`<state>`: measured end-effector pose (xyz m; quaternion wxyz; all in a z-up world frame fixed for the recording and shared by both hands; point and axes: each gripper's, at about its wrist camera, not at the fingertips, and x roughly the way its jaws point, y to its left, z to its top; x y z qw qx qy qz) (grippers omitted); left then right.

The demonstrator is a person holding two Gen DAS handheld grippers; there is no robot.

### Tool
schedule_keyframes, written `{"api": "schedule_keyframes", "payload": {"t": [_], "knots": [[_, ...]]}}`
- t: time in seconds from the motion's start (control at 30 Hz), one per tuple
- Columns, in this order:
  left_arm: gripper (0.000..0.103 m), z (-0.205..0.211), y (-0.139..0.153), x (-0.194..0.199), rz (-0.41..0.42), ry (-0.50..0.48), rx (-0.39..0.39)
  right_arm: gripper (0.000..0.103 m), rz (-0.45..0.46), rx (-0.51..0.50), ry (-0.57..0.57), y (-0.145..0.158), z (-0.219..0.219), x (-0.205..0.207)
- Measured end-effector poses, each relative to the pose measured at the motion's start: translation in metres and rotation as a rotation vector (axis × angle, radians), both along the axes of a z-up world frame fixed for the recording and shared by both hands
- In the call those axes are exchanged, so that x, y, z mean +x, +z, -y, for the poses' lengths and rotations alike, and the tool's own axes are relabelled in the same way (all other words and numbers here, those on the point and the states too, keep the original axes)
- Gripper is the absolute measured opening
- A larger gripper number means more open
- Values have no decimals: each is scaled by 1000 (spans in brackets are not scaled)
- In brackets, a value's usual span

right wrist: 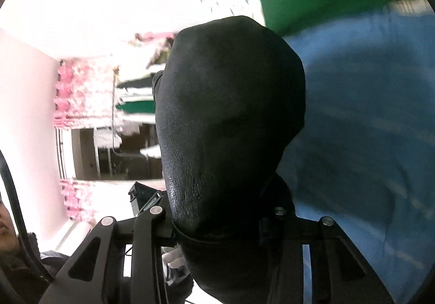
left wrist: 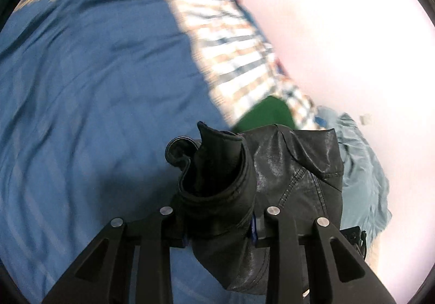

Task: Fold large clothes
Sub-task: 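Lift the jacket bundle with both grippers and carry it toward the green knit garment, then lower the jacket bundle onto the green garment and open both grippers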

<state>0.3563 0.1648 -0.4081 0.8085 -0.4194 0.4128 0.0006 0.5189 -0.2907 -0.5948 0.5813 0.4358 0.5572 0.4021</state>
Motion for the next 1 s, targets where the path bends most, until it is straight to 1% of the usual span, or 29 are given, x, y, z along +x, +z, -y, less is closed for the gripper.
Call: {"api": "schedule_keyframes", "payload": {"t": [0.1,0.17,0.23,0.3,0.4,0.43,0.5,0.57,0.63,0.67,0.73,0.8,0.87,0.9,0.93,0.97,1.0], "knots": [[26,6,18,53,54,-25,-14,41,53,8,-58,26,14,39],[26,18,28,93,93,-48,-20,41,89,21,-90,42,27,73],[26,34,31,140,129,-66,-23,41,119,29,-111,53,43,106],[26,46,29,176,146,-76,-29,41,144,35,-128,58,58,142],[26,68,10,231,155,-97,-40,41,147,36,-154,53,85,200],[26,78,-4,253,150,-111,-41,41,140,33,-158,46,95,219],[26,87,-31,277,125,-127,-36,41,119,23,-161,27,109,251],[26,101,-68,302,67,-148,-34,41,71,6,-174,-1,128,276],[26,113,-102,316,0,-185,-17,41,-1,-13,-179,-39,150,295],[27,119,-114,317,-19,-204,3,41,-32,-42,-180,-56,159,301],[32,128,-119,315,-16,-241,40,42,-78,-75,-177,-79,175,302],[32,133,-115,313,-13,-266,87,45,-109,-74,-196,-90,185,298],[33,135,-110,313,-25,-300,126,52,-103,-132,-191,-81,187,296],[38,135,-109,316,-32,-311,155,59,-119,-173,-204,-77,187,293],[41,140,-102,315,-50,-328,218,71,-132,-244,-216,-70,185,291],[42,142,-101,317,-61,-338,255,75,-117,-361,-228,-57,184,288],[44,147,-96,317,-73,-353,308,78,-91,-444,-238,-43,180,284]]}}
